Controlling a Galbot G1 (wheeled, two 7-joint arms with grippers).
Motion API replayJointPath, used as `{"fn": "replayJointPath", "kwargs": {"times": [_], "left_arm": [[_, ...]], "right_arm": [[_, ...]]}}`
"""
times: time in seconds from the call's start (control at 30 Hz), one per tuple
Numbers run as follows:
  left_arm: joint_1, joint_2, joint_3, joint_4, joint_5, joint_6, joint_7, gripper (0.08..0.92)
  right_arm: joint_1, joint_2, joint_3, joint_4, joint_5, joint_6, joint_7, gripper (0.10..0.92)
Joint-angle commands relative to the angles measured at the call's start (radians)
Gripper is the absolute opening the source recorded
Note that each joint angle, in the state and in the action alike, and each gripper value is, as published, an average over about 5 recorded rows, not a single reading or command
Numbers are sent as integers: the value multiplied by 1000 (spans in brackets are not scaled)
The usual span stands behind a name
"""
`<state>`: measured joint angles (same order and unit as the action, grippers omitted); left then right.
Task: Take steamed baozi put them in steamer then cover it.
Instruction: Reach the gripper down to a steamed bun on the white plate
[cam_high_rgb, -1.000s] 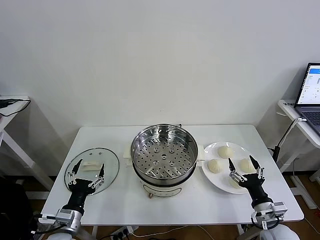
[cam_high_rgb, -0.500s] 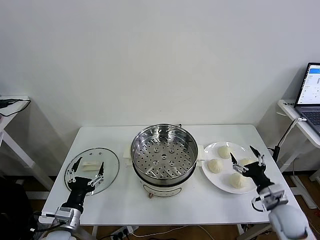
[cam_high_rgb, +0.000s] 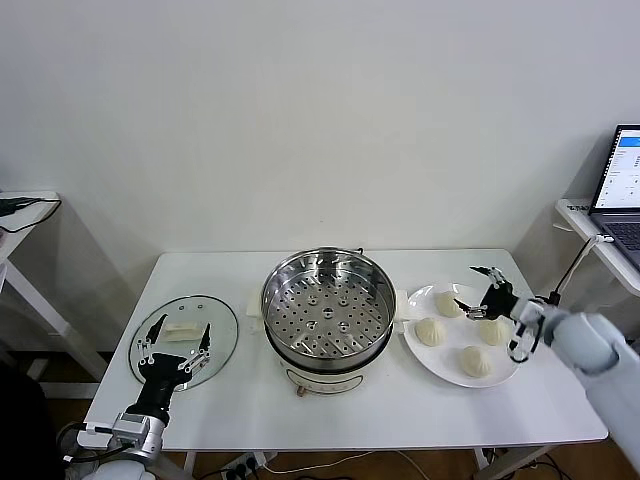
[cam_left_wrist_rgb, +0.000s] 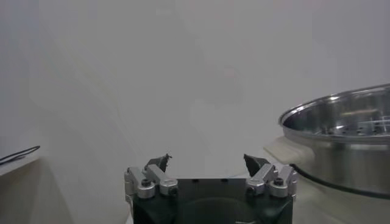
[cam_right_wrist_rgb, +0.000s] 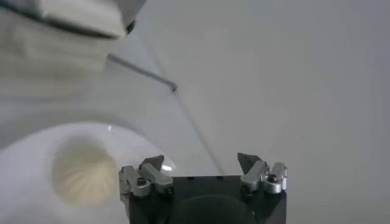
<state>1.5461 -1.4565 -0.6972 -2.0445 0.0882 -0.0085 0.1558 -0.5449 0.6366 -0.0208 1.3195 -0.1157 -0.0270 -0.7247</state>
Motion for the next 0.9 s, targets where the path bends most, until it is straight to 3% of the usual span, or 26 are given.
{"fn": "replayJointPath", "kwargs": {"times": [0.03,0.3,0.9], "left_arm": [[-1,-4,0,5,-1,1,0,823],[-2,-18,-11,7,-1,5,-2,823],[5,-23,-21,-3,0,4,-5,823]], "right_arm": [[546,16,-469,-305,-93,11,-396,823],[633,192,-525,-485,-170,60,-495,823],[557,348,-478,-648,-301,88,-447,823]]}}
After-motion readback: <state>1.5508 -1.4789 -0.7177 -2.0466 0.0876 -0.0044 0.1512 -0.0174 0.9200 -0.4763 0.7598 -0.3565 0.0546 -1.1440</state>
